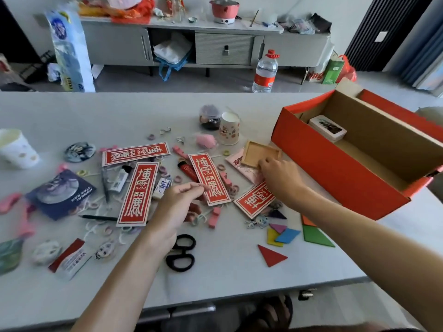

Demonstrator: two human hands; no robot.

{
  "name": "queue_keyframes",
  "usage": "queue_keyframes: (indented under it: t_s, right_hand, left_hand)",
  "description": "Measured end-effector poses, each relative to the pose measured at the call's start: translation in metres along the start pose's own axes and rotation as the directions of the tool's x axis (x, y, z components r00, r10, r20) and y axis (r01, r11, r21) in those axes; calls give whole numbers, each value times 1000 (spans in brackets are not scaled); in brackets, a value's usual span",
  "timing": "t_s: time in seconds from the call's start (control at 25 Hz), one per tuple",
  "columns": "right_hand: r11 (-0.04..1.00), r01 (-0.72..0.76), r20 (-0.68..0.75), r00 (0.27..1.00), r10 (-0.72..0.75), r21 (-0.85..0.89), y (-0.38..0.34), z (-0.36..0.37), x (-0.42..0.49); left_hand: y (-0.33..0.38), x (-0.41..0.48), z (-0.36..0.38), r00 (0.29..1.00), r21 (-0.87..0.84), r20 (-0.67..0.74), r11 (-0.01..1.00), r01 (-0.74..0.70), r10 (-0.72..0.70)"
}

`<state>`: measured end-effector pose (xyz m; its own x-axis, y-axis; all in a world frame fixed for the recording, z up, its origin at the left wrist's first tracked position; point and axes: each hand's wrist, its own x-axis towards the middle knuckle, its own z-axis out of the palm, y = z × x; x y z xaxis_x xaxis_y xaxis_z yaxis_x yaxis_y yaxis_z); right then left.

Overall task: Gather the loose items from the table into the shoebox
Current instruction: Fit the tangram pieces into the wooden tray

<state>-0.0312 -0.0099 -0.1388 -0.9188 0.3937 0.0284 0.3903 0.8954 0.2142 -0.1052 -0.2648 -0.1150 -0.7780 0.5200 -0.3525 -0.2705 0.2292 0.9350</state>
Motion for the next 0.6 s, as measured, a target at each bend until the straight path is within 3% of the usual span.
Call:
queue_keyframes:
  t_s: [0.16,0.32,0.44,0.6]
  right_hand:
    - [998,-11,12,1000,10,64,-3,-7,1]
    - [962,-20,-204,976,78,271,-11,-35,-26]
    - [846,142,-353,934,58,513,-46,-52,-73]
    - [662,243,-355,934,38,709,-73,-49,-112]
  left_hand:
    - [-6,2,11,999,-94,45,996,13,-9]
    - [-2,-2,24,991,-217,134,975,43,-14]
    - [-1,-4,37,977,-314,213,945,95,-28]
    - [-9,-3,57,999,-298,49,954,11,4]
